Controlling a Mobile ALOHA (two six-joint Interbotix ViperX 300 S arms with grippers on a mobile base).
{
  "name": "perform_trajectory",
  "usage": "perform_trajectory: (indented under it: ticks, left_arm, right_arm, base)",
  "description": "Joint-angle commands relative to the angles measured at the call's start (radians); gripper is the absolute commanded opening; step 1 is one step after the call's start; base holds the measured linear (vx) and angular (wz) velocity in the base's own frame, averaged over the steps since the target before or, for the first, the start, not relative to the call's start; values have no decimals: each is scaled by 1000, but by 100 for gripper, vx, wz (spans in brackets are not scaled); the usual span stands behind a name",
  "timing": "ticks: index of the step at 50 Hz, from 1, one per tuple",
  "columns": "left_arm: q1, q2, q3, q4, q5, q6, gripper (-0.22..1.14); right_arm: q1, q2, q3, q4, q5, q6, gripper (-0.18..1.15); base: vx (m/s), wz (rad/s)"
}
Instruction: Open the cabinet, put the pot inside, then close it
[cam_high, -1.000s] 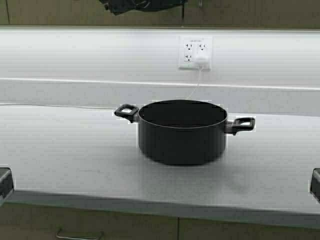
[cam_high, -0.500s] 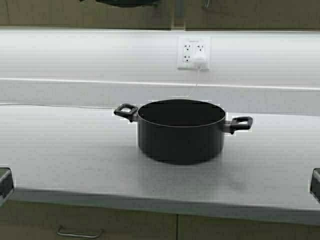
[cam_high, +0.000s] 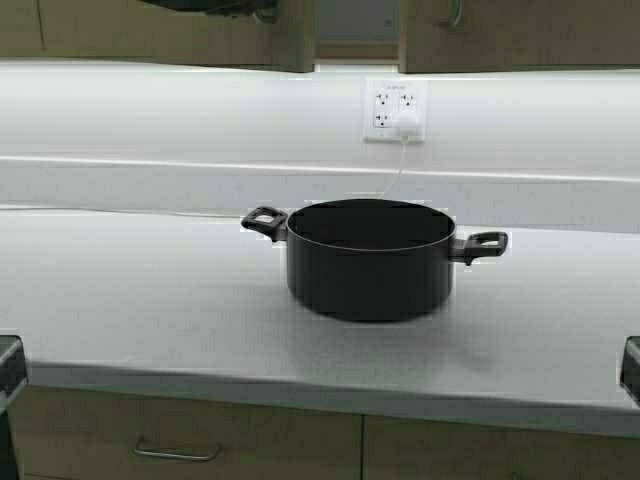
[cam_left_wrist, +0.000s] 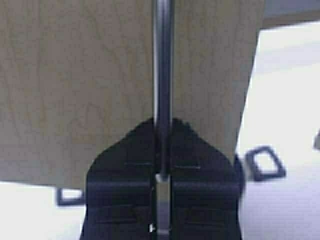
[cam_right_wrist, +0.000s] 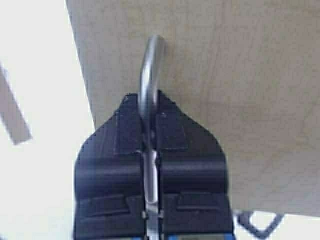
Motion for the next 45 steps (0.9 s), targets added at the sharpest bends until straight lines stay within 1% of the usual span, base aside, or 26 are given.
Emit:
perform_trajectory:
  ticks: [1,9,15,20,30,39,42,45]
  left_arm:
    - [95,-84,8,14,80,2,3]
    - [161,-132,12,35,160,2,3]
    - [207,-175,41,41,202,3,3]
    - [238,-206,61,61,222,3,3]
    - [284,-236,72,81,270,5,3]
    - [293,-232,66,86,268,3,3]
    - [296,-219,61,86,268,2,4]
    - [296,-210,60,86,268,-3,7]
  right_arm:
    - [-141,-5,28,-14,51,6,6]
    - [-201,-17,17,-29,130,6,6]
    - [-244,-38,21,-40,201,21,6]
    - [-262,-66,34,-52,221,48,6]
    - [-287,-83,35,-152,259,123,6]
    - [-299,-71,31,-233,279,196,6]
    - [-301,-64,28,-253,282,210,10]
    - [-301,-58,26,-270,301,219,22]
  base:
    - [-6,4]
    - [-6,2]
    - [-8,-4]
    - [-9,-7]
    - [-11,-3]
    - [-11,2]
    - [-10,4]
    - [-9,4]
